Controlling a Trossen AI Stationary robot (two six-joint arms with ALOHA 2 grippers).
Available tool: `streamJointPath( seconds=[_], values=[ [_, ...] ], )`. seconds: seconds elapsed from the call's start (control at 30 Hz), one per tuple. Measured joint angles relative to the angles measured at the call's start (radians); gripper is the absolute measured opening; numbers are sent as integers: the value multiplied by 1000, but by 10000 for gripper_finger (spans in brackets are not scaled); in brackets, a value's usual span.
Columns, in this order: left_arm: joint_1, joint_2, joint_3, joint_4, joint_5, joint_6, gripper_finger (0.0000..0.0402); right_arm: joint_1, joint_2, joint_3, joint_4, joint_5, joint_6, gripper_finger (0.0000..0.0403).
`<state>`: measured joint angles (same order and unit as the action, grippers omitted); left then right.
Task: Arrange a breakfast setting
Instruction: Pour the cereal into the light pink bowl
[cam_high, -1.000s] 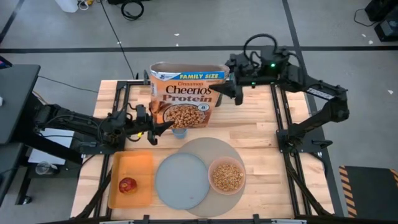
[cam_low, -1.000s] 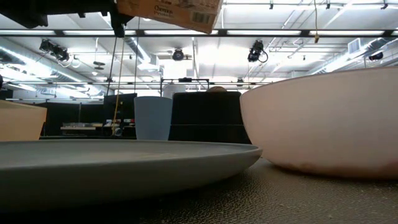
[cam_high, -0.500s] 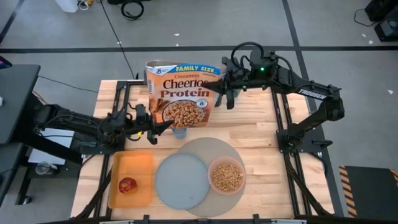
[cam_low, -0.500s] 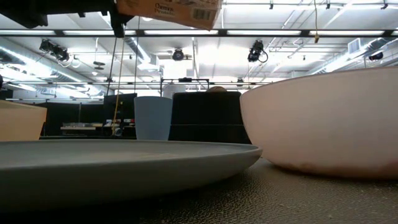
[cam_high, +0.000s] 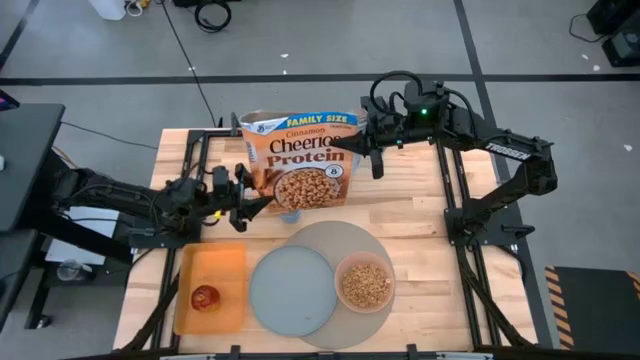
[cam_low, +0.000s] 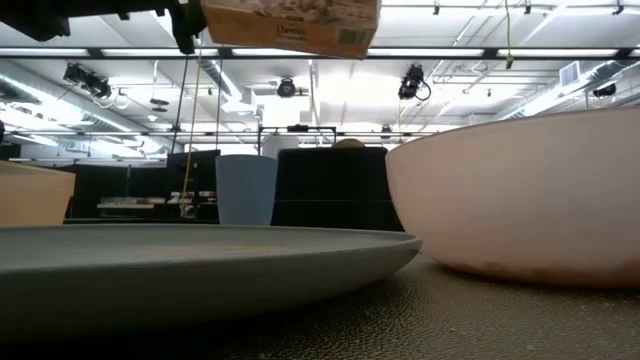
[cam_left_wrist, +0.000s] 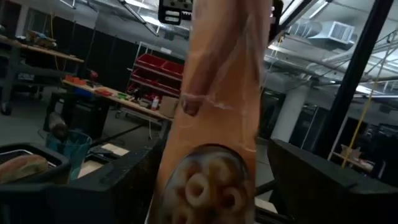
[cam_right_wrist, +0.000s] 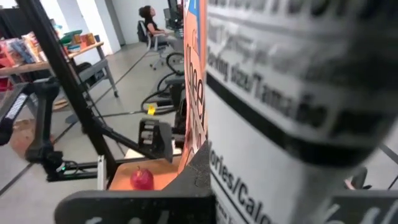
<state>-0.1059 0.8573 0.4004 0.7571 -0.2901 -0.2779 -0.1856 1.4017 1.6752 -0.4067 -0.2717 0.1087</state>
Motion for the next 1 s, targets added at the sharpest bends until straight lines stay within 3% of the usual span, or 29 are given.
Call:
streamJointPath(
  seconds=[0.13,0.37,0.47,0.67,0.83,1.0],
  values=[
    [0,-54,75,-186,-2,13,306,-2,-11,0,-52,-37,3,8],
    [33,-40,386,-693,-2,28,306,-2,-13,0,-110,-36,-12,8],
    [52,-16,470,-774,11,29,306,-1,-13,0,-110,-34,-35,8],
    [101,42,582,-789,56,28,283,0,-13,0,-111,-35,-65,10],
    [129,112,650,-838,93,20,229,0,-13,0,-120,-35,-67,10],
    [133,161,691,-887,96,20,118,0,-13,0,-117,-35,-67,22]
  ],
)
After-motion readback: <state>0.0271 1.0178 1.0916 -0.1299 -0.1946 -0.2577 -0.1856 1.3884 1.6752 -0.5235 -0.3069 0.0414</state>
